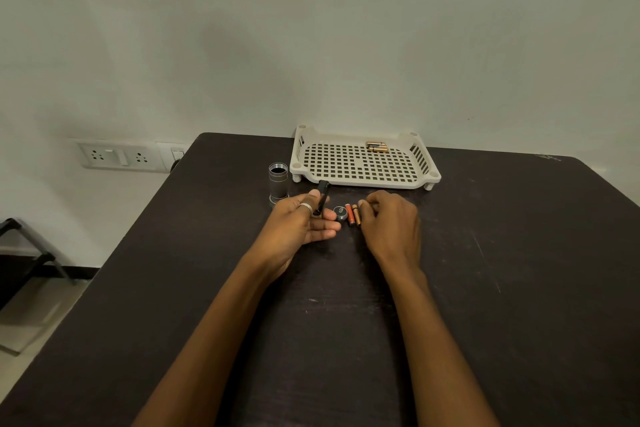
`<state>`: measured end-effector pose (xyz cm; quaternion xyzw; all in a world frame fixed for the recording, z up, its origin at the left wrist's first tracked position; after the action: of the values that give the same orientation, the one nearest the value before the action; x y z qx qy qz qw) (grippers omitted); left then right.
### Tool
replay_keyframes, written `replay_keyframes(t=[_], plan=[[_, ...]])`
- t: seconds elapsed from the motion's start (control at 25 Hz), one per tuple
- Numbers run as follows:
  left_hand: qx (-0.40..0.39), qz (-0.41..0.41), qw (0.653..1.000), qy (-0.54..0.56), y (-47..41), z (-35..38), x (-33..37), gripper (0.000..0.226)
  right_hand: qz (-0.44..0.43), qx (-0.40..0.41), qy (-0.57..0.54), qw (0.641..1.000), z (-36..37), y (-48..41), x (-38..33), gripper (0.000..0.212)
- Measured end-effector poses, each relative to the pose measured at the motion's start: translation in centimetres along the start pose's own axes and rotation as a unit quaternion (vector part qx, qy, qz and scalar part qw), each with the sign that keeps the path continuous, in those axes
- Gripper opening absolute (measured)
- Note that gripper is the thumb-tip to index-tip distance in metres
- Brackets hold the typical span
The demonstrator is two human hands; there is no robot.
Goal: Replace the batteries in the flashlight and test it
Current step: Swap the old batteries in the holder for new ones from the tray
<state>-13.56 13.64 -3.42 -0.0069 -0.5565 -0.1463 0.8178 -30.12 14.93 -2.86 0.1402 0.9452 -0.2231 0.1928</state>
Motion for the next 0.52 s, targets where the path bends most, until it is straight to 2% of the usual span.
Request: replay_keyframes(t=[0.28,0.52], plan=[[0.006,-0.002,1.000,0.007,0.16,0.13,0.17,0.031,0.018,0.035,-0.102,0.994,0.08,-0.41,0.33,0.015],[0.012,-0.007,1.000,0.012,0.08,0.08,0.16,0.032,0.022,0.068,-0.134,0.988,-0.19,-0.18,0.39,0.020]])
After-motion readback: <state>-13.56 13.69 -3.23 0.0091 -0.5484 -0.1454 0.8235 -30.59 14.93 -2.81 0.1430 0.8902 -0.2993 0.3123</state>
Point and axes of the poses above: each hand's wrist, its own y-axis away from the middle knuckle, its own z-axis out of the palm, x = y × z, the point moved 4 cm from there along -y, towards the middle knuckle, and after that the axes turned 9 degrees about y, right-handed, at the moved point
